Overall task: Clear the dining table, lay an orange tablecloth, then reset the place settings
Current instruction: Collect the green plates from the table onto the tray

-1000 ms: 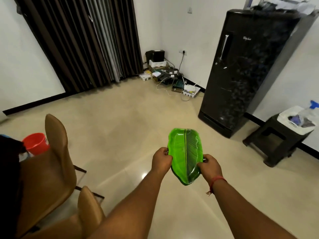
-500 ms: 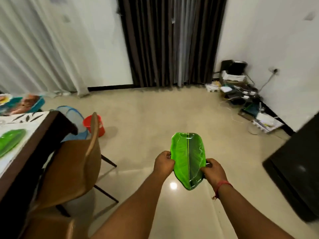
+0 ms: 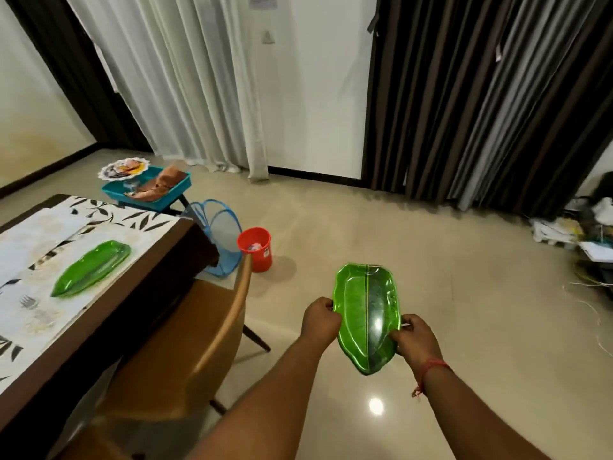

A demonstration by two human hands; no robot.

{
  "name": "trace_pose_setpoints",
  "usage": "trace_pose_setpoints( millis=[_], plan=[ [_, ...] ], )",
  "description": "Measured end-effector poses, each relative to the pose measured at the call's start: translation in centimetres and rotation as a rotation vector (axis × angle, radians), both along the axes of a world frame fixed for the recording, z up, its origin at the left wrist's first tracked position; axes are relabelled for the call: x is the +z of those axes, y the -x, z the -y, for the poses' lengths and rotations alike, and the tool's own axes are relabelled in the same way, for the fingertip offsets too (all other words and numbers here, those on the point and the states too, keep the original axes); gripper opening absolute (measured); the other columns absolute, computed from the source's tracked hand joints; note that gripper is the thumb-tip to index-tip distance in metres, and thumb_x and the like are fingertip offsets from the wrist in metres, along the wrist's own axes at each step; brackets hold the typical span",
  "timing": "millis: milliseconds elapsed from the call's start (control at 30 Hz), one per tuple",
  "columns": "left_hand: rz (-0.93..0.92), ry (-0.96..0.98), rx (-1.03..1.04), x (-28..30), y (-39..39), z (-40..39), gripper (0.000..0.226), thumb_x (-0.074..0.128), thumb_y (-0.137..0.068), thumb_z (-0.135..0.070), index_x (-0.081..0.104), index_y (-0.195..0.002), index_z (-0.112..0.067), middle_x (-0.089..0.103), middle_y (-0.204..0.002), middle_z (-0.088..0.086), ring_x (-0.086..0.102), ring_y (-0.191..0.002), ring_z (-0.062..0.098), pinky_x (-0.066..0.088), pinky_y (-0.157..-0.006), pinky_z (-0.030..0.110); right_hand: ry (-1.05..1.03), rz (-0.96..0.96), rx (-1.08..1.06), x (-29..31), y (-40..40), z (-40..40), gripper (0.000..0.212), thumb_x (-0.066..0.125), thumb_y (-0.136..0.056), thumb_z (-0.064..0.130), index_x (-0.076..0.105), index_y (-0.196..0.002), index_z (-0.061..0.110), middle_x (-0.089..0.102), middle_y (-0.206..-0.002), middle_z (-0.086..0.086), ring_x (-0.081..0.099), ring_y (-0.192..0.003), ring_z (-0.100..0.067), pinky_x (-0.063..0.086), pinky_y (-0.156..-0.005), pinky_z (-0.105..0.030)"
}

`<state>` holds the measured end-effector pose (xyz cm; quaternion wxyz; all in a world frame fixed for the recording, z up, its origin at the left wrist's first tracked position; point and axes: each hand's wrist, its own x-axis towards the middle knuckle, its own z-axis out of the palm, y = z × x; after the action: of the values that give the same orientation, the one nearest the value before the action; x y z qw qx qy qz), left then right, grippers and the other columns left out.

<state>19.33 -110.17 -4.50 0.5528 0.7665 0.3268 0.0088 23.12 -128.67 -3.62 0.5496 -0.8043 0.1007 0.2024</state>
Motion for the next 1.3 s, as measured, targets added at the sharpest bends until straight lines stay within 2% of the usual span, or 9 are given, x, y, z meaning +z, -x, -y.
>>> trace_pose_setpoints(
  millis=[300, 400, 667, 733, 833, 900, 1033, 1167, 1300],
  plan=[
    [0.039, -0.005, 0.127, 0.8, -16.2, -9.9, 0.028, 0.055, -0.077, 0.003, 0.069, -0.100, -0.005, 0.073, -0.090, 0.011, 0.069, -0.087, 0.031, 0.056, -0.077, 0.038, -0.012, -0.032, 0.127, -0.2, -18.5, -10.5, 0.027, 0.062, -0.073, -0.005, 0.060, -0.093, 0.014, 0.069, -0.087, -0.015, 0.068, -0.083, -0.036, 0.058, -0.081, -0.054],
    [0.045, -0.022, 0.215, 0.5, -21.4, -14.1, 0.025, 0.056, -0.078, 0.004, 0.069, -0.100, 0.000, 0.073, -0.096, 0.020, 0.069, -0.091, 0.036, 0.058, -0.081, 0.046, -0.009, -0.017, 0.238, -1.2, -25.9, -15.8, 0.026, 0.063, -0.074, -0.005, 0.060, -0.092, 0.013, 0.068, -0.086, -0.014, 0.068, -0.081, -0.036, 0.058, -0.080, -0.054],
    [0.009, -0.027, 0.460, 2.6, -29.0, -24.2, 0.028, 0.056, -0.084, 0.001, 0.073, -0.103, -0.007, 0.075, -0.101, 0.017, 0.070, -0.096, 0.034, 0.058, -0.084, 0.044, 0.005, -0.046, 0.569, -0.8, -39.4, -29.7, 0.021, 0.063, -0.074, -0.006, 0.060, -0.090, 0.008, 0.068, -0.087, -0.019, 0.067, -0.084, -0.039, 0.058, -0.080, -0.055],
    [-0.028, -0.062, 0.511, 3.1, -30.1, -27.1, 0.024, 0.057, -0.086, -0.003, 0.072, -0.105, -0.007, 0.074, -0.105, 0.016, 0.068, -0.099, 0.031, 0.056, -0.081, 0.036, 0.021, -0.030, 0.625, -0.9, -41.9, -34.3, 0.016, 0.063, -0.076, 0.000, 0.060, -0.089, 0.008, 0.068, -0.087, -0.019, 0.067, -0.083, -0.039, 0.057, -0.082, -0.056],
    [-0.114, -0.143, 0.548, 3.0, -30.2, -31.8, 0.024, 0.055, -0.087, -0.004, 0.069, -0.107, -0.005, 0.071, -0.111, 0.017, 0.065, -0.105, 0.030, 0.044, -0.072, 0.027, 0.005, -0.041, 0.701, -1.6, -43.8, -40.9, 0.015, 0.063, -0.078, 0.005, 0.059, -0.091, 0.008, 0.067, -0.091, -0.020, 0.068, -0.084, -0.038, 0.057, -0.082, -0.057],
    [-0.147, -0.166, 0.573, 2.7, -29.6, -36.2, 0.028, 0.053, -0.087, -0.002, 0.069, -0.110, -0.002, 0.069, -0.113, 0.020, 0.064, -0.107, 0.033, 0.048, -0.081, 0.033, -0.015, -0.047, 0.767, -1.7, -44.2, -46.5, 0.018, 0.063, -0.078, 0.005, 0.059, -0.095, 0.008, 0.067, -0.096, -0.022, 0.068, -0.086, -0.039, 0.057, -0.083, -0.057],
    [-0.223, -0.198, 0.647, 2.7, -26.8, -44.9, 0.027, 0.054, -0.089, -0.003, 0.070, -0.110, 0.001, 0.069, -0.113, 0.023, 0.064, -0.107, 0.035, 0.048, -0.086, 0.036, -0.025, -0.007, 0.886, -1.2, -42.9, -58.0, 0.024, 0.065, -0.079, 0.007, 0.060, -0.093, 0.025, 0.070, -0.093, -0.016, 0.069, -0.087, -0.037, 0.056, -0.086, -0.055],
    [-0.270, -0.218, 0.706, 3.8, -23.9, -52.6, 0.030, 0.054, -0.091, -0.009, 0.068, -0.117, -0.003, 0.068, -0.120, 0.020, 0.062, -0.112, 0.034, 0.049, -0.091, 0.036, -0.038, -0.025, 1.048, -0.7, -40.8, -67.1, 0.035, 0.066, -0.080, 0.014, 0.057, -0.113, 0.018, 0.070, -0.103, -0.019, 0.070, -0.087, -0.037, 0.058, -0.082, -0.053],
    [-0.348, -0.196, 0.772, 4.2, -20.8, -57.4, 0.033, 0.051, -0.089, -0.003, 0.068, -0.117, -0.004, 0.067, -0.120, 0.020, 0.061, -0.113, 0.034, 0.051, -0.091, 0.036, -0.041, -0.050, 1.142, -1.0, -38.6, -74.2, 0.036, 0.066, -0.085, 0.013, 0.056, -0.119, 0.016, 0.068, -0.105, -0.022, 0.069, -0.090, -0.041, 0.057, -0.081, -0.059]
  ],
)
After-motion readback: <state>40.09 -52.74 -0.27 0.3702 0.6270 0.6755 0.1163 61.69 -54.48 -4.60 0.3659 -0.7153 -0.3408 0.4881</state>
